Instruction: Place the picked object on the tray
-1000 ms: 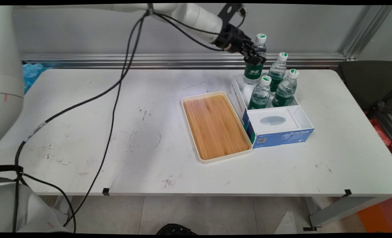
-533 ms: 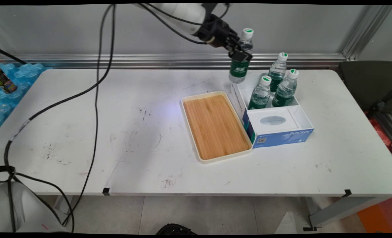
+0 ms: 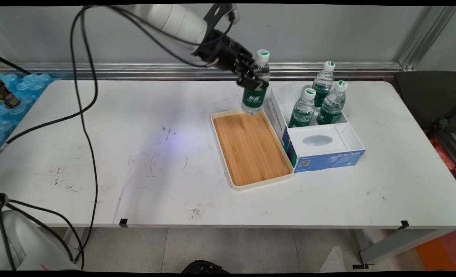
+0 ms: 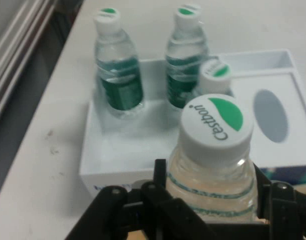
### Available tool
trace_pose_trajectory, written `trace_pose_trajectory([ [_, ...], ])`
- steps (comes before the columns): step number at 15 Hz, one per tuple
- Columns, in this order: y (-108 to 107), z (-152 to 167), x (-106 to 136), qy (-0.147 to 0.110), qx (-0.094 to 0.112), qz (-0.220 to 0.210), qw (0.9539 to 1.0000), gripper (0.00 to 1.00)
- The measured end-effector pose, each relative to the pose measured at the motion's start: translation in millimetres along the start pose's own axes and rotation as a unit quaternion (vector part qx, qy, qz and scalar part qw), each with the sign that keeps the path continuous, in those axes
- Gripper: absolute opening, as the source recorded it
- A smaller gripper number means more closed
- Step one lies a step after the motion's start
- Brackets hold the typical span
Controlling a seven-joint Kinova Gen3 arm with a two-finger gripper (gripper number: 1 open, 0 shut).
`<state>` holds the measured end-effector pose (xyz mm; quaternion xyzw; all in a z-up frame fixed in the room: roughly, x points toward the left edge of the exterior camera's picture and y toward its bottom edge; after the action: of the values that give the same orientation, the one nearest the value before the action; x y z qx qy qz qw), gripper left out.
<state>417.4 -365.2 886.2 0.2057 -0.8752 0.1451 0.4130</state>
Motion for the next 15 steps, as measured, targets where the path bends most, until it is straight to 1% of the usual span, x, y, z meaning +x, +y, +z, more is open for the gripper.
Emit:
trace_pose_trajectory([
  [3, 35, 1, -14, 0.005, -0.022, 0.013, 0.9997, 0.0],
  [5, 46, 4, -16, 0.009, -0.028, 0.015, 0.9994, 0.0],
  [7, 61, 13, -20, 0.016, -0.038, 0.019, 0.999, 0.0],
  [11, 71, 26, -22, 0.023, -0.044, 0.023, 0.9985, 0.0],
  [12, 75, 35, -24, 0.027, -0.046, 0.025, 0.9983, 0.0],
  [15, 77, 46, -26, 0.03, -0.046, 0.027, 0.9981, 0.0],
])
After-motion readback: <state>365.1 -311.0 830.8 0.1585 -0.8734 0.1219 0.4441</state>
